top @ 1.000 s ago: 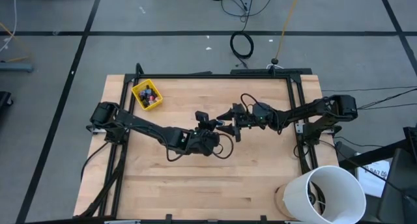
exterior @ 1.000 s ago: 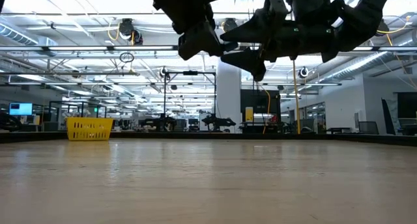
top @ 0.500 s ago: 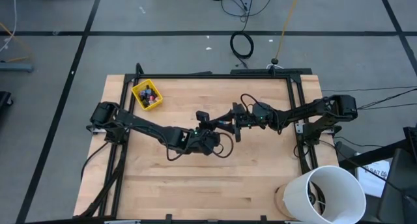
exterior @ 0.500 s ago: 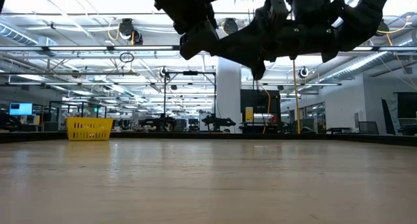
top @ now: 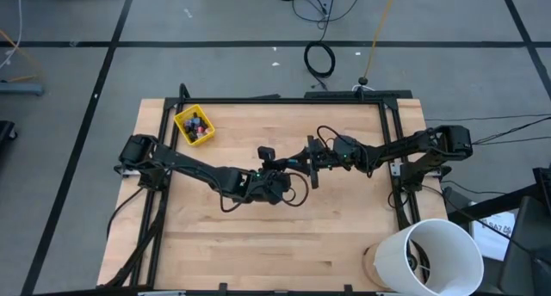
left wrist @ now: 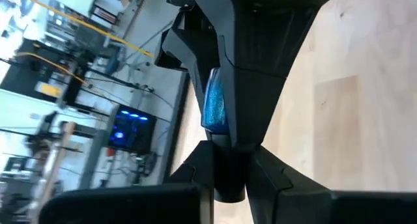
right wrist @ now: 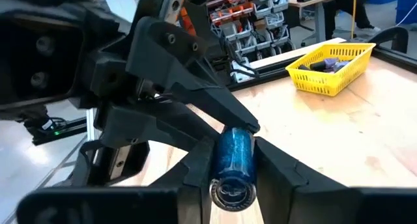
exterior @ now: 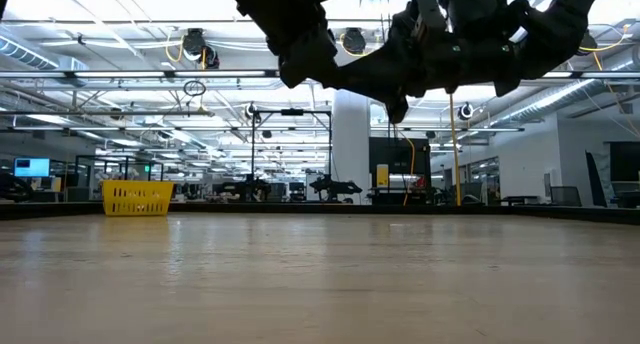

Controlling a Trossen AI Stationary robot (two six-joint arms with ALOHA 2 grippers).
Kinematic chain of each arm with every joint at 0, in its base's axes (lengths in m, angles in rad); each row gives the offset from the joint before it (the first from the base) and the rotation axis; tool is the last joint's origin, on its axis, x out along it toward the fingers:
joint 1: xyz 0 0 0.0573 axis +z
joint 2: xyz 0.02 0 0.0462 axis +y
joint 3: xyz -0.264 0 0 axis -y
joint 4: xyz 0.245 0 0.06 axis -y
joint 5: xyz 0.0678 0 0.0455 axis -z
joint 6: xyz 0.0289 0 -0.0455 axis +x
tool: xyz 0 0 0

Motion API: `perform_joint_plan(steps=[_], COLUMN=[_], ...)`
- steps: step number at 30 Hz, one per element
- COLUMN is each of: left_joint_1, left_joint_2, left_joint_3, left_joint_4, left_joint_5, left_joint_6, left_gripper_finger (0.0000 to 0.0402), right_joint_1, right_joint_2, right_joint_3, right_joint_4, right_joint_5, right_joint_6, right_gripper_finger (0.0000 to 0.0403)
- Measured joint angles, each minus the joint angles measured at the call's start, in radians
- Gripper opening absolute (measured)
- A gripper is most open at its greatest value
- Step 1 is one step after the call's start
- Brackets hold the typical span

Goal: Pick & Place Nail Polish
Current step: Put the dark blue nail polish into the yellow bin

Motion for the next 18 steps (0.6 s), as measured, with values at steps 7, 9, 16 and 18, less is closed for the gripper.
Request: perform_joint_plan(steps=[7,9,16,18], left_joint_1=[-0.004,-0.004,0.007,0.017], left_joint_2=[0.000,0.000,-0.001,-0.001], left_joint_3=[0.000,0.000,0.000,0.000], left_joint_4=[-0.013,-0.018,-0.045,-0.070], left_joint_5=[0.037,0.040,0.186,0.238], left_joint_6=[-0.090,-0.161,-0.406,-0.470], left_gripper_finger=[0.0078,0.0080,0.0084,0.0084], right_joint_1=[0.000,0.000,-0.008,-0.017], right_joint_2=[0.000,0.000,-0.004,-0.007], right_joint_3=[-0.002,-0.002,-0.002,-0.002], right_joint_4=[-0.001,-0.001,-0.039,-0.061], right_joint_5=[-0.013,-0.012,-0.026,-0.026], right_joint_6=[-0.012,-0.014,-0.040,-0.046], right_gripper_finger=[0.0072,0.0072,0.0069,0.0069])
